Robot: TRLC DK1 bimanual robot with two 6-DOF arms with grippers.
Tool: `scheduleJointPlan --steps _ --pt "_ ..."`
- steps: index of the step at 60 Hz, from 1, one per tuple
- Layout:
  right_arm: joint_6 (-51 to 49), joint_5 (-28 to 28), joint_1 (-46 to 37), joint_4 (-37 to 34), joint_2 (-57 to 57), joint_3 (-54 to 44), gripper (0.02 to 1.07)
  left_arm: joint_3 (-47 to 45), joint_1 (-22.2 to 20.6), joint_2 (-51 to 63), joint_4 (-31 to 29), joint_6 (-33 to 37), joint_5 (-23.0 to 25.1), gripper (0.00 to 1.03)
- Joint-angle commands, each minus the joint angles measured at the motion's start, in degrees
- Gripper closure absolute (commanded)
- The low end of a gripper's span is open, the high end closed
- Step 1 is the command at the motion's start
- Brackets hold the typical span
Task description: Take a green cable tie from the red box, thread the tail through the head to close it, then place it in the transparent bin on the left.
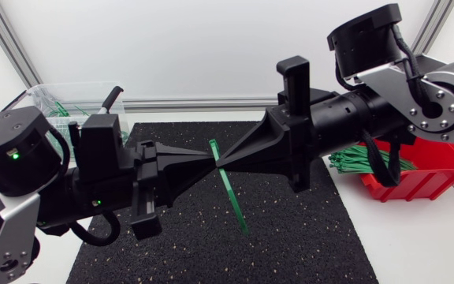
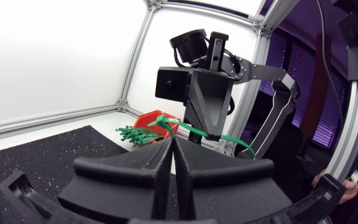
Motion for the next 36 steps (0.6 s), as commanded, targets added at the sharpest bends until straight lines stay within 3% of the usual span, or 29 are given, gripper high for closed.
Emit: scheduleJointPlan --steps 1,36 --pt "1.7 0.5 -0.7 -0.3 -1.4 0.6 1.01 -1.6 -2.7 -1.2 0.1 5.1 -1.2 0.99" --pt "1.3 0.9 -3.0 -2.2 1.8 0.7 1.01 -1.6 -7.0 -3.2 -1.3 10.3 -7.6 0.99"
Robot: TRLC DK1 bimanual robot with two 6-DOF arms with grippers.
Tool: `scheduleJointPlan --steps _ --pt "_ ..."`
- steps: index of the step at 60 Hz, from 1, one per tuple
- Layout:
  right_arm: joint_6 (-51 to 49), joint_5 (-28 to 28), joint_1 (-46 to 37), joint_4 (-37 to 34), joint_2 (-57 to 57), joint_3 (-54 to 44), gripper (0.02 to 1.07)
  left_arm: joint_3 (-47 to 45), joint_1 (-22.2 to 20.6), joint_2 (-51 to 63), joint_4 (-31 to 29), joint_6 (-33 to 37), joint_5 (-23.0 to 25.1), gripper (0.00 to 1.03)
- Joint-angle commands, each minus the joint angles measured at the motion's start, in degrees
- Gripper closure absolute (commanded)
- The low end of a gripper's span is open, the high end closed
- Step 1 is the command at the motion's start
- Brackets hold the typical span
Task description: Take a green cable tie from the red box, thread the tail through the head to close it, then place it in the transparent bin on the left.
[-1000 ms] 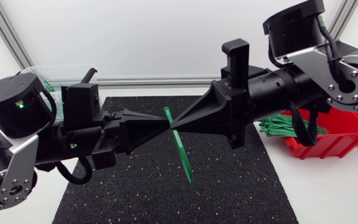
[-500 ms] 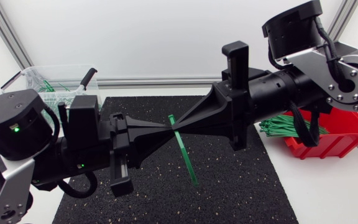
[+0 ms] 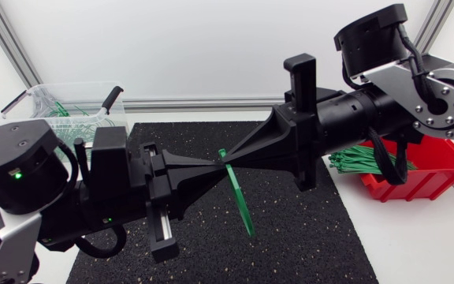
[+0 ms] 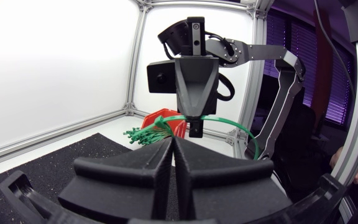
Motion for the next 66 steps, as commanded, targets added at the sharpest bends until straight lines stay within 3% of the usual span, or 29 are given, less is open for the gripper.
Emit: scheduleJointPlan --steps 1,7,14,24,35,47,66 --pt "1.3 1.0 -0.9 -0.3 2.1 0.7 1.01 -0.8 -1.3 -1.7 0.7 1.7 0.4 0.99" --pt "1.1 1.1 -1.6 0.0 2.0 0.6 0.97 -0.8 -1.0 -1.0 0.1 2.8 0.4 0.99" --pt "0.4 0.5 -1.6 -0.8 1.2 0.5 0.71 -1.0 -0.7 -0.7 -0.4 3.9 0.4 0.99" --pt "-0.5 -0.1 -1.7 -1.3 -0.1 1.3 0.59 -1.3 -0.2 -0.8 -0.8 5.7 0.4 0.99" --pt "-2.7 -1.9 -3.5 -1.3 -1.6 2.4 0.58 -2.0 0.7 -1.5 -1.9 7.3 0.4 0.99" --pt "-5.6 -4.1 -7.0 -0.7 4.0 4.6 0.58 -3.1 0.1 -2.7 -3.6 9.9 0.4 0.99" --pt "-14.4 -5.5 -4.5 -1.0 10.9 7.0 0.58 -2.4 -0.3 -4.4 -7.7 13.3 0.4 0.99"
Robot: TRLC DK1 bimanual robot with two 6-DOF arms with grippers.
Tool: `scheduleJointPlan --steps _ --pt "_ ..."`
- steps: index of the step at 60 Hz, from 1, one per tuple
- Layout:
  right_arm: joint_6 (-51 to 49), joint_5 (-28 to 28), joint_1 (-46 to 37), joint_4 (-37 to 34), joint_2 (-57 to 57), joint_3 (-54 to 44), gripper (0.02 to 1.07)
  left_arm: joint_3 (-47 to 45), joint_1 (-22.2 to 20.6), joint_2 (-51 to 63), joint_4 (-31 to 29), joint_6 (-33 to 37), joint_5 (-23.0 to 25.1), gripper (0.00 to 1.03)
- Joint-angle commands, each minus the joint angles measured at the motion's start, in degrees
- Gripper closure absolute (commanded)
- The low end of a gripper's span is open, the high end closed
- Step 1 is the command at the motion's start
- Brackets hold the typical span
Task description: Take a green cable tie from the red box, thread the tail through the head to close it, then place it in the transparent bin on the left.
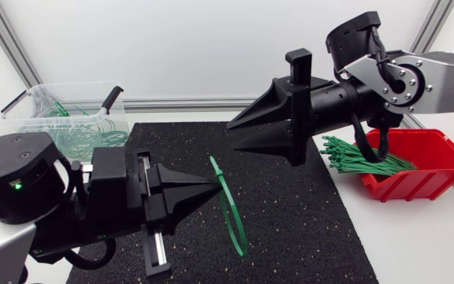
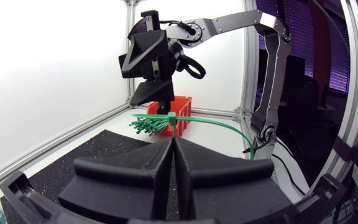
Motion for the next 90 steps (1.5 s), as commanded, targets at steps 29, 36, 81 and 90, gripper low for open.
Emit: scheduleJointPlan --steps 29,36,81,90 --pt "-8.1 -0.9 5.2 -1.9 2.8 -1.0 0.6 1.3 0.3 0.1 -2.3 5.3 1.2 0.99" --pt "-9.1 -0.6 5.7 -2.4 3.0 -1.5 0.66 1.7 0.6 0.1 -2.5 5.5 1.5 0.99" --pt "-10.9 2.9 7.4 -3.8 -0.7 -3.2 1.01 2.3 0.9 -0.8 -5.0 5.8 2.2 0.99" --pt "-10.9 3.9 7.5 -3.9 -1.5 -3.1 1.01 2.1 0.5 -1.4 -5.4 5.5 2.2 0.99"
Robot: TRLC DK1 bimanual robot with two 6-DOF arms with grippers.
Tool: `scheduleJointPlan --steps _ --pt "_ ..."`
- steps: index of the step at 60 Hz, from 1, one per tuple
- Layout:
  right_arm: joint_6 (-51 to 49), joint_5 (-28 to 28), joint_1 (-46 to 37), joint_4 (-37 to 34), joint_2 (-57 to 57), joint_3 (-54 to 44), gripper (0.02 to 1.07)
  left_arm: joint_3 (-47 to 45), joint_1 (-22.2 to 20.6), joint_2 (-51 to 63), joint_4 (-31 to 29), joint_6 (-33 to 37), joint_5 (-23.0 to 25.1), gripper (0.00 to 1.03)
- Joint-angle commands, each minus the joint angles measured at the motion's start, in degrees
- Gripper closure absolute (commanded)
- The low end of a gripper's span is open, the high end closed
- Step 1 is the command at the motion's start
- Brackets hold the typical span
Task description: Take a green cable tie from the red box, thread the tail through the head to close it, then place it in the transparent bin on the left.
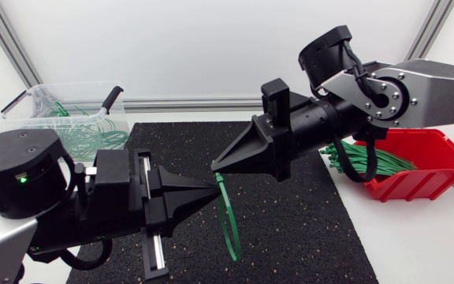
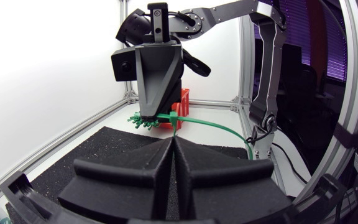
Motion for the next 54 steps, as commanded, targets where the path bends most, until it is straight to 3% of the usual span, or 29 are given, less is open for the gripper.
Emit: scheduleJointPlan --steps 1,8,17,23,35,42,44,47,54 --pt "-0.7 0.5 0.4 -0.5 -1.3 -1.5 1.01 0.9 -0.1 -1.0 -0.6 1.1 0.6 0.99" --pt "-0.6 1.6 0.3 -0.4 -0.6 -0.4 1.01 0.6 -2.7 -2.1 -1.5 0.8 0.6 0.99" --pt "0.0 3.3 -0.3 -0.3 5.5 3.0 1.01 0.4 -9.9 -3.9 -2.9 0.6 -3.8 0.99" --pt "-0.1 3.4 -0.7 -0.1 8.0 3.9 1.01 0.6 -11.5 -4.0 -3.6 0.6 -4.9 0.99" --pt "-0.3 3.6 -0.5 -0.1 6.8 2.6 1.01 0.4 -11.1 -4.8 -4.6 0.6 -5.8 0.99" --pt "-1.8 3.7 0.5 -1.6 1.6 1.0 1.01 1.4 -5.9 -4.6 -6.9 0.2 -5.5 0.99" --pt "-2.3 5.3 0.5 -1.6 -0.4 0.2 0.94 1.9 -3.5 -4.3 -7.6 -0.5 -4.7 0.99" --pt "-3.5 9.3 1.2 -1.6 -2.5 -0.5 0.75 2.3 -0.1 -4.2 -8.7 -1.5 -3.5 0.99" --pt "-9.6 24.1 3.4 -1.6 -4.3 -2.8 0.35 3.2 7.9 -2.8 -10.9 -1.7 -2.7 0.99"
